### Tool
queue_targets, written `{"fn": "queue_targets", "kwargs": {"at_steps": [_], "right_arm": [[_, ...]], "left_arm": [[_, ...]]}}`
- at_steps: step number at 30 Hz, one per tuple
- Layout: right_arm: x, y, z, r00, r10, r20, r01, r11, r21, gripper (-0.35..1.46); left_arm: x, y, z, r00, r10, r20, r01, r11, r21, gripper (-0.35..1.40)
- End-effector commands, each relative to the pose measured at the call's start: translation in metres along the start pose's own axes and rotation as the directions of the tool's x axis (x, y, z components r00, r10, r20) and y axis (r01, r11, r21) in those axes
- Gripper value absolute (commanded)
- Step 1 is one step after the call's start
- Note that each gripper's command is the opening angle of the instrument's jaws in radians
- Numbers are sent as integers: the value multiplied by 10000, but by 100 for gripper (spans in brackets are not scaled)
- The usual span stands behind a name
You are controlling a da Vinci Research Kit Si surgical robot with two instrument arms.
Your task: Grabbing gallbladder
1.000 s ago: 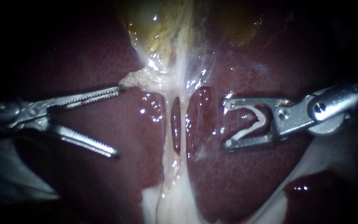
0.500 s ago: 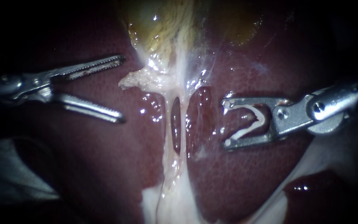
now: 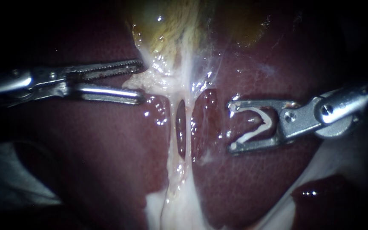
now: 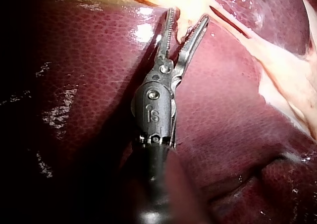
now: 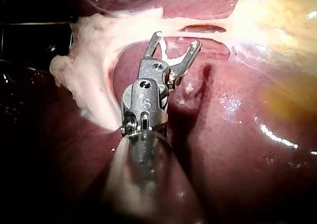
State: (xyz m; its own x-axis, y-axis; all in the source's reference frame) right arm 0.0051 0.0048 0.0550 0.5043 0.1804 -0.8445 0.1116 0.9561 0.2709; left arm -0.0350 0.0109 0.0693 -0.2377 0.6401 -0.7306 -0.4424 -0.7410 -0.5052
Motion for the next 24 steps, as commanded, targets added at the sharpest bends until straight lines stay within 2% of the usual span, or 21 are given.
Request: {"fn": "queue_targets", "kwargs": {"at_steps": [1, 11, 18, 24], "right_arm": [[0, 0, 0, 10000, -1, 0, 1, 10000, 0, 50], [0, 0, 0, 10000, -2, 0, 2, 10000, 2, 50], [0, 0, 0, 10000, -1, 0, 1, 10000, 2, 50], [0, 0, 0, 10000, -1, 0, 1, 10000, 1, 50]], "left_arm": [[-1, 0, 0, 10000, -35, 2, 35, 10000, 12, 29], [-4, 2, 1, 9998, -209, 6, 208, 9997, 89, 8], [-9, 4, 5, 9995, -210, 228, 205, 9996, 209, -3], [-10, 5, 5, 9991, -320, 289, 313, 9992, 245, -18]]}}
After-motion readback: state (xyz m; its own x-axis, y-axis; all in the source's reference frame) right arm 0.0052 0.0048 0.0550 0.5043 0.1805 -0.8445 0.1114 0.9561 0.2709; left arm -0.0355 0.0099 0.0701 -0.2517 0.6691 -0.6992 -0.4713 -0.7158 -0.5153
